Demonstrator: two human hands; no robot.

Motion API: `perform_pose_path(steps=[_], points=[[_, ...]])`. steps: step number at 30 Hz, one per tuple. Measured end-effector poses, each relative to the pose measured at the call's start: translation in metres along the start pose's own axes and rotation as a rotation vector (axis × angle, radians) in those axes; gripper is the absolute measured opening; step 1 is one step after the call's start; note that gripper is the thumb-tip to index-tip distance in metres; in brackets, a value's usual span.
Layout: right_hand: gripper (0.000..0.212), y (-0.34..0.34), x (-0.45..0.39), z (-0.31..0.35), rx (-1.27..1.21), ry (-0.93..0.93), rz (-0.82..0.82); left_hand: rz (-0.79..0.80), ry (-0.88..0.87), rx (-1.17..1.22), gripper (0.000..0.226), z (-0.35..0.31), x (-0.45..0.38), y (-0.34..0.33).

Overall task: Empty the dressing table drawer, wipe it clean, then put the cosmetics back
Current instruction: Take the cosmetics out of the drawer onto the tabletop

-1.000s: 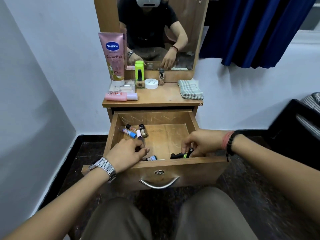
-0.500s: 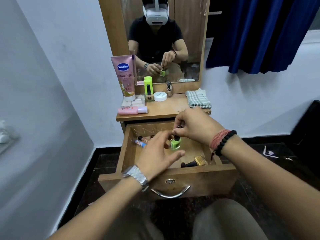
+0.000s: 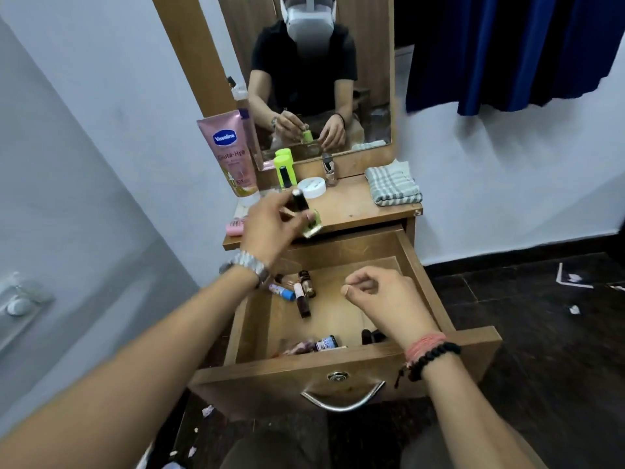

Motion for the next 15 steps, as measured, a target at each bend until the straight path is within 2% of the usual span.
perform_pose_path(steps=[7,15], points=[[0.006,-0.008,-0.012,-0.007,-0.091,-0.013,0.02,-0.045,0.086,-0.124,0.035,0.035,-0.071,0.003],[0.008,-0.01,-0.015,-0.01,-0.119,-0.022,0.03,-0.036,0.137,-0.225,0.033,0.059,-0.099,0.002]])
Point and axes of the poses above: each hand's wrist, its own x-axis away from the middle knuckle, its own y-axis out of the back of the hand, z = x × y, the point moved 10 cm from there along -x, towards the middle knuckle, and after that the axes turned 15 degrees about x, right-handed, at the moved point
